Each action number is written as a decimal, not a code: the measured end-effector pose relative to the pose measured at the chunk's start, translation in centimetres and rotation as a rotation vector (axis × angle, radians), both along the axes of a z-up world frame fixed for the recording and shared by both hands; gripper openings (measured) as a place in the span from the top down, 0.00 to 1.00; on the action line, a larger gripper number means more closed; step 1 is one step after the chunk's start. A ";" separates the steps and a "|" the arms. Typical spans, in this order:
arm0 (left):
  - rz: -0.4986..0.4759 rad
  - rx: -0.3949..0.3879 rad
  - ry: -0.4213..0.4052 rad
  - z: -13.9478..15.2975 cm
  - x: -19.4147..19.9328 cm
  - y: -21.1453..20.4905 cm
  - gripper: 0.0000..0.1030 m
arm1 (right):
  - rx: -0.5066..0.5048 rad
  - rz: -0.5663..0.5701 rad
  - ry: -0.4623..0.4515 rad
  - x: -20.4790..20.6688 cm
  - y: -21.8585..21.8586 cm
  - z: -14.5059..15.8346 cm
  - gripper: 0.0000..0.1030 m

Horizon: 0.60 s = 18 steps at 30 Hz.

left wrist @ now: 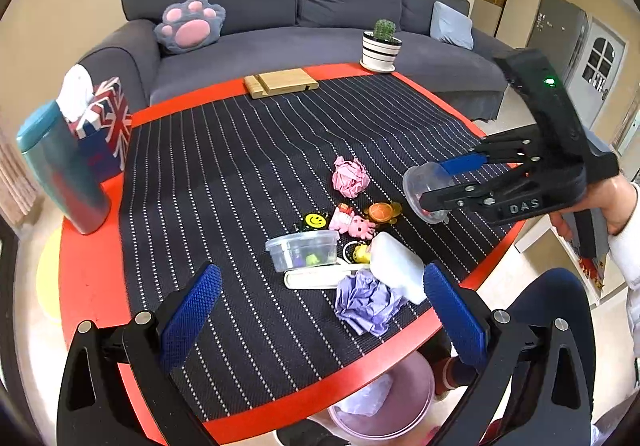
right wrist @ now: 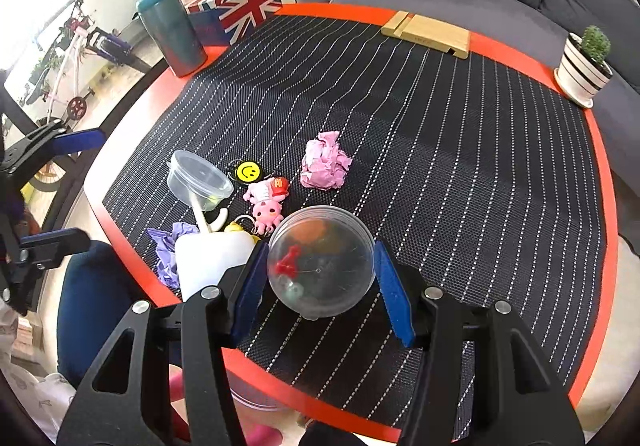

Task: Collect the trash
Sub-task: 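Lift the clear ball container with the right gripper while the left gripper grasps the clear plastic box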

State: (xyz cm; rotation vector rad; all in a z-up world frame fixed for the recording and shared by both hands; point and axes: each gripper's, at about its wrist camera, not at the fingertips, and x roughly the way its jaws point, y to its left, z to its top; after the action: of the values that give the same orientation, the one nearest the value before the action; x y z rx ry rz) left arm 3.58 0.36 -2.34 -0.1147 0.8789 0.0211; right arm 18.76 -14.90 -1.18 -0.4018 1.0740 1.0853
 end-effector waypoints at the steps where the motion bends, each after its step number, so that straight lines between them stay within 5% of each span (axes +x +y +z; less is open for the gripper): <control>1: 0.000 -0.005 0.010 -0.1 0.4 0.1 0.06 | 0.003 -0.002 -0.002 0.0 -0.2 0.1 0.48; 18: 0.004 -0.051 0.210 -3.5 6.2 1.8 0.06 | 0.029 -0.041 -0.010 0.5 -2.7 0.9 0.48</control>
State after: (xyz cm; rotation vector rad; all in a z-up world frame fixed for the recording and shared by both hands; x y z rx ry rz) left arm 9.75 2.19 -5.80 -0.1641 1.0898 0.0147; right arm 19.23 -17.65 -0.24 -0.3602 1.0526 1.0604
